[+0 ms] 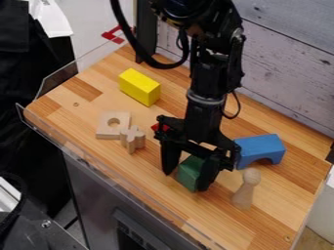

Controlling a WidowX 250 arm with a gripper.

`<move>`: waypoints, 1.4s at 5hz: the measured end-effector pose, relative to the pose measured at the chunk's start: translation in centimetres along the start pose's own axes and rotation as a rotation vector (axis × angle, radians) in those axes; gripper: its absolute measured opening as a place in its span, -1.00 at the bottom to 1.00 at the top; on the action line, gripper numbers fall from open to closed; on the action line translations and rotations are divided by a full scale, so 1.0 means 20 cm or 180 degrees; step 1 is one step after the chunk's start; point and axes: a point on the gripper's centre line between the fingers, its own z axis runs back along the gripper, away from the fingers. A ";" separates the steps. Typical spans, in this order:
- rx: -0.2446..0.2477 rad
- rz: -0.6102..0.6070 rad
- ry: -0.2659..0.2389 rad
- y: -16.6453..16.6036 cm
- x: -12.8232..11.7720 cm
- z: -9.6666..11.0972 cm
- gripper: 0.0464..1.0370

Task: Put the green cube on top of the yellow rectangle

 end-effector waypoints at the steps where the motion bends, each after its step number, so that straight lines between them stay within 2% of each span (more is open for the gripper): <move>1: -0.0006 0.0024 -0.0039 0.00 0.01 0.00 0.04; 4: 0.0037 0.0064 -0.0109 0.01 -0.01 0.02 0.04; 6: 0.0143 0.0015 -0.0310 0.02 0.01 0.19 0.04; 7: 0.0100 0.0063 -0.0481 0.07 0.06 0.32 0.04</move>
